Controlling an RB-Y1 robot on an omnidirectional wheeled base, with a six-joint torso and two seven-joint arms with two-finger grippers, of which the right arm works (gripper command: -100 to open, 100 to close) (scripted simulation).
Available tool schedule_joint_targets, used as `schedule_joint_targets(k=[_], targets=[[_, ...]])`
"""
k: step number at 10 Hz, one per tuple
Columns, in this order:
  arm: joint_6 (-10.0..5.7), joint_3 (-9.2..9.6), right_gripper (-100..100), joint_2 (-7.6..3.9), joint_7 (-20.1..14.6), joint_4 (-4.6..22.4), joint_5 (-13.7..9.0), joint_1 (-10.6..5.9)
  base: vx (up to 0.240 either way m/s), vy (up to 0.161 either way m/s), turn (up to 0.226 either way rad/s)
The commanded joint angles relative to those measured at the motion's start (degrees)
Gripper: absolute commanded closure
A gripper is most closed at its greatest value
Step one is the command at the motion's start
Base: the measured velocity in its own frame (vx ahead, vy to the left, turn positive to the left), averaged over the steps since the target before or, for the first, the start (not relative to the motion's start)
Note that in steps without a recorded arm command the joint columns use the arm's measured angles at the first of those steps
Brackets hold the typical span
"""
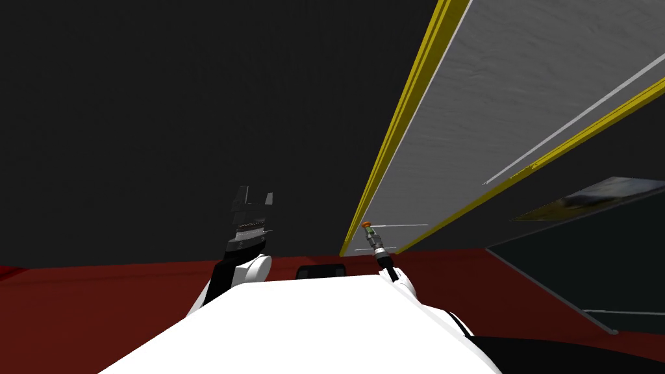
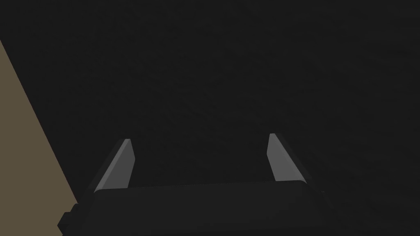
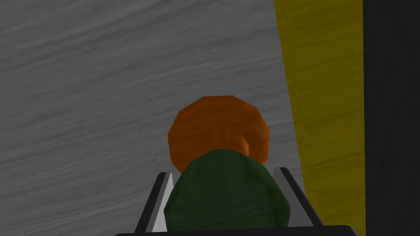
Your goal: Pull the door open
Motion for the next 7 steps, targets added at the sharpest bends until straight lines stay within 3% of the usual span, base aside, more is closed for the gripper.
schedule_joint_targets(k=[1,7], targets=[[0.01,0.07,100,0.05,-2.86,0.37,-0.89,-0.24,-0.056,-0.028,0.088],[0.67,0.44,100,0.26,-10.74,0.33,-3.28,-0.54,-0.039,-0.025,0.064]])
